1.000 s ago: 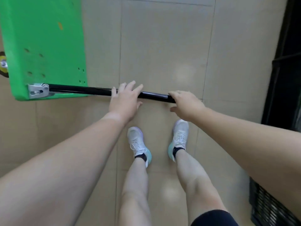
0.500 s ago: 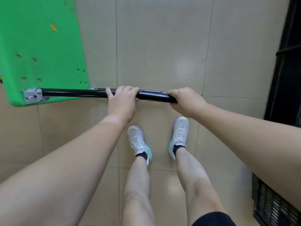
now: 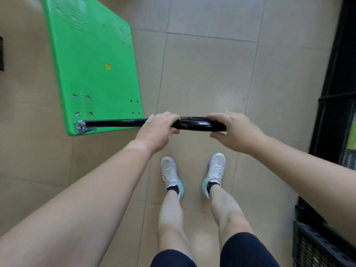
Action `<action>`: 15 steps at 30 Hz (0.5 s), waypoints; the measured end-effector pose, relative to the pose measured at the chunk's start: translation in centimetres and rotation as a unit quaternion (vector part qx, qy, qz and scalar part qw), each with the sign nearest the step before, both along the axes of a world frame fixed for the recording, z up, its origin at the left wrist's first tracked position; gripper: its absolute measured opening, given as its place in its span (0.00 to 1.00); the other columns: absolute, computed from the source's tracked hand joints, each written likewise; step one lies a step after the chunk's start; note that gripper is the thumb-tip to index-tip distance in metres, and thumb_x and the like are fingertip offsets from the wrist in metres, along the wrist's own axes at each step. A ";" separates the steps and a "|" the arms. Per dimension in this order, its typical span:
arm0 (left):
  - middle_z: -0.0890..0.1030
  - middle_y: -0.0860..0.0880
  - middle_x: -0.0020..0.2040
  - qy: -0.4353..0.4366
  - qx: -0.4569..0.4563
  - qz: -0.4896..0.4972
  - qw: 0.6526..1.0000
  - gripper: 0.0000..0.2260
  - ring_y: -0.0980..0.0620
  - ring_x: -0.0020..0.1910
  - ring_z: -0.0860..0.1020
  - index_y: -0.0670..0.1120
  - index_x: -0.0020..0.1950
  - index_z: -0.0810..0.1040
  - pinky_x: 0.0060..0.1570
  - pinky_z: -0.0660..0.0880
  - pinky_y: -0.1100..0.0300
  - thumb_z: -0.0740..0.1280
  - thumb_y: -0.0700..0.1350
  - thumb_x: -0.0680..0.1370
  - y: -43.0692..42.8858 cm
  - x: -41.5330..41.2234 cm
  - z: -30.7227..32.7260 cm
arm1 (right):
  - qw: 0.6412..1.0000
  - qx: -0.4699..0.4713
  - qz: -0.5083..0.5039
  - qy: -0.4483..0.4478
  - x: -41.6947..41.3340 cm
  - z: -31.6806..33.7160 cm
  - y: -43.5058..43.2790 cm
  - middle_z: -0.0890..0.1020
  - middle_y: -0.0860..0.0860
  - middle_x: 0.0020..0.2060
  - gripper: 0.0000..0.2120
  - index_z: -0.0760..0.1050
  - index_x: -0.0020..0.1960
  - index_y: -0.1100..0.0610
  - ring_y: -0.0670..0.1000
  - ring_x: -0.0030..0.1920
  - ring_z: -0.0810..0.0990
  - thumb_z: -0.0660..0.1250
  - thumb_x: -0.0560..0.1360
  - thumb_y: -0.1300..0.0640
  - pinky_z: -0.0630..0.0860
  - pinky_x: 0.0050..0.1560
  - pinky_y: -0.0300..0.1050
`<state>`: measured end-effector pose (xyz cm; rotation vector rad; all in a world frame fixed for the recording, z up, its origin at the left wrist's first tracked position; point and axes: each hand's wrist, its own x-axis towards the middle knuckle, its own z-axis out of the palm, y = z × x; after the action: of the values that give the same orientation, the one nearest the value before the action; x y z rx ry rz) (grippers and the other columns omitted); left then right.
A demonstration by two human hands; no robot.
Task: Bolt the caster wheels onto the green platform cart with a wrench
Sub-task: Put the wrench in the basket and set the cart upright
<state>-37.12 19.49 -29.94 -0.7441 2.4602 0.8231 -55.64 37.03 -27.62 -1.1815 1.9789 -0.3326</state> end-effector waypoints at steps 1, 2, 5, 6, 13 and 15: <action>0.80 0.47 0.60 0.000 0.007 0.014 1.000 0.12 0.41 0.60 0.77 0.47 0.64 0.78 0.68 0.68 0.42 0.69 0.47 0.82 -0.6 0.9 0.5 | 1.000 -0.001 -0.006 0.010 -0.3 0.1 0.5 0.83 0.50 0.56 0.21 0.76 0.67 0.52 0.56 0.57 0.79 0.73 0.75 0.54 0.74 0.56 0.48; 0.80 0.47 0.61 -0.005 0.015 0.026 1.000 0.12 0.42 0.60 0.77 0.47 0.65 0.78 0.69 0.67 0.41 0.69 0.46 0.82 -1.2 1.8 1.1 | 1.000 -0.004 -0.003 0.018 -0.3 0.2 0.9 0.84 0.50 0.53 0.18 0.78 0.64 0.52 0.56 0.53 0.80 0.73 0.75 0.53 0.76 0.53 0.49; 0.79 0.50 0.66 -0.012 0.041 0.046 0.998 0.16 0.45 0.65 0.75 0.49 0.69 0.77 0.73 0.64 0.39 0.70 0.48 0.81 -2.7 4.2 3.0 | 0.998 -0.041 0.033 0.028 1.5 0.8 0.2 0.84 0.51 0.45 0.10 0.80 0.56 0.57 0.57 0.44 0.80 0.72 0.75 0.55 0.78 0.45 0.53; 0.78 0.51 0.68 -0.002 0.049 0.037 0.998 0.19 0.48 0.68 0.74 0.50 0.72 0.75 0.75 0.62 0.38 0.70 0.50 0.81 -2.9 4.7 3.9 | 0.997 -0.058 0.037 0.035 2.4 1.1 -0.5 0.84 0.52 0.44 0.09 0.80 0.54 0.57 0.58 0.43 0.80 0.72 0.75 0.56 0.78 0.43 0.52; 0.81 0.48 0.60 0.059 0.067 -0.004 0.996 0.14 0.45 0.60 0.78 0.49 0.68 0.79 0.60 0.73 0.48 0.67 0.49 0.83 -1.8 5.0 7.8 | 0.996 -0.065 0.011 0.060 7.2 3.3 -2.6 0.86 0.54 0.50 0.15 0.81 0.60 0.56 0.59 0.47 0.83 0.73 0.74 0.56 0.72 0.44 0.44; 0.80 0.49 0.58 0.050 0.061 -0.017 0.997 0.11 0.45 0.59 0.77 0.48 0.64 0.79 0.60 0.73 0.48 0.67 0.49 0.83 -1.9 5.5 8.0 | 0.999 -0.040 -0.001 0.025 7.0 3.4 -1.8 0.84 0.52 0.58 0.25 0.77 0.68 0.53 0.56 0.55 0.82 0.76 0.73 0.55 0.73 0.54 0.41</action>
<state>-31.60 17.62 -21.91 -0.6294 2.4752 1.0101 -48.64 35.27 -24.25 -1.2503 2.0268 -0.3889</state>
